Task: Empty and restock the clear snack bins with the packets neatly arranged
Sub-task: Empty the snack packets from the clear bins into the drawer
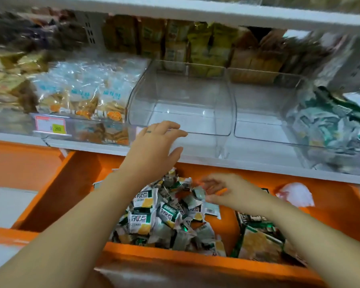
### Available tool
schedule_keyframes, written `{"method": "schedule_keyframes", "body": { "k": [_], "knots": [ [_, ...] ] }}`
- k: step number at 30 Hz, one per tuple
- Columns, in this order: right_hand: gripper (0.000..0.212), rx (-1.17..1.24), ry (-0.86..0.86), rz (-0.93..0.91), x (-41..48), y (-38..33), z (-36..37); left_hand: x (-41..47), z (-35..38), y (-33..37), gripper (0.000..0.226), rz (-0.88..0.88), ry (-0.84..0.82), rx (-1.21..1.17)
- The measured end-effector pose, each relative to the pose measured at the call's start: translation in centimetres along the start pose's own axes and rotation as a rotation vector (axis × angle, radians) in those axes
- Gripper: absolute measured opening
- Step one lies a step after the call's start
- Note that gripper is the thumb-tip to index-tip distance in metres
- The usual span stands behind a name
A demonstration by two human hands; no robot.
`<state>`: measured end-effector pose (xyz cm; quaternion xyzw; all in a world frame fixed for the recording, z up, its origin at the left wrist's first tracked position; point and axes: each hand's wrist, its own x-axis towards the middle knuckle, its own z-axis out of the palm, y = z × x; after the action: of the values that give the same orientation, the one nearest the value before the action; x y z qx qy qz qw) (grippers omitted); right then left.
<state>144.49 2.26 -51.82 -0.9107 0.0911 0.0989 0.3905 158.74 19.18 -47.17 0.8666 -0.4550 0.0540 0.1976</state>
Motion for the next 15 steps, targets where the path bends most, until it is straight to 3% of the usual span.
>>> {"method": "schedule_keyframes", "body": {
  "k": [5,15],
  "knots": [
    [0.036,0.075,0.241,-0.031,-5.8,0.8,-6.3,1.0,1.0,5.6,0.026,0.084,0.082,-0.185],
    [0.020,0.248,0.957,0.044,-15.3,10.0,-16.8,8.9,3.8,19.9,0.025,0.321,-0.036,-0.225]
  ]
}}
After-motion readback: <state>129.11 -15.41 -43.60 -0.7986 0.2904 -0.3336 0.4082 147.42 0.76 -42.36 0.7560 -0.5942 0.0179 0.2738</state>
